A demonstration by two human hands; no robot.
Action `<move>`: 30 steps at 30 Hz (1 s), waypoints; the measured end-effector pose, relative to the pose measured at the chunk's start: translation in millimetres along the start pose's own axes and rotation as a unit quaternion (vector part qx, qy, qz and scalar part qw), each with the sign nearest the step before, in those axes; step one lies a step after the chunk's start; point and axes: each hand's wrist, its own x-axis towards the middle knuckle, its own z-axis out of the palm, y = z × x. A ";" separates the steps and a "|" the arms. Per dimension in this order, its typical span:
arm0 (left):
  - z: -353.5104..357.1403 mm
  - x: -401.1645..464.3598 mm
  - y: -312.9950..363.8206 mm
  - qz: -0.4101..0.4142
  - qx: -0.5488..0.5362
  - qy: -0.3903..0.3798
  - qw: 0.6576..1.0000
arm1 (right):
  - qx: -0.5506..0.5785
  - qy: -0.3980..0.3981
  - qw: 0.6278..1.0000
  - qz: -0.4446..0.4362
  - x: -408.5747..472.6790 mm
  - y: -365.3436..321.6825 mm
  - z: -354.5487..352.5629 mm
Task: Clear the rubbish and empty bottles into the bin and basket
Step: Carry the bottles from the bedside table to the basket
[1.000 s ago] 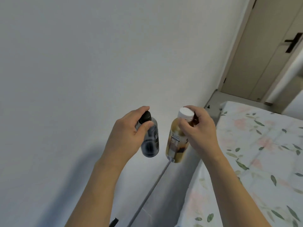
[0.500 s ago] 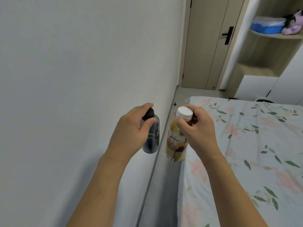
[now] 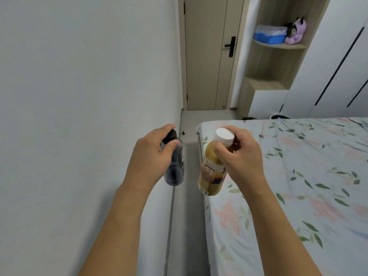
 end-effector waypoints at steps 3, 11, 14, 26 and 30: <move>13.5 32.9 2.3 0.025 0.010 -0.009 1.000 | 0.000 0.008 1.000 0.010 30.7 16.2 2.1; 46.9 110.4 8.5 0.053 0.030 -0.026 0.998 | 0.002 0.013 1.000 -0.006 113.2 37.2 7.6; 55.3 134.7 3.7 0.052 0.025 -0.031 0.998 | 0.000 0.009 1.000 -0.004 138.4 40.0 12.6; 95.7 278.2 -10.0 0.115 -0.007 -0.048 0.992 | -0.053 0.080 0.995 -0.014 250.5 61.5 39.0; 122.1 314.7 -9.8 0.120 0.001 -0.068 0.990 | -0.052 0.099 0.994 -0.007 287.2 81.3 33.1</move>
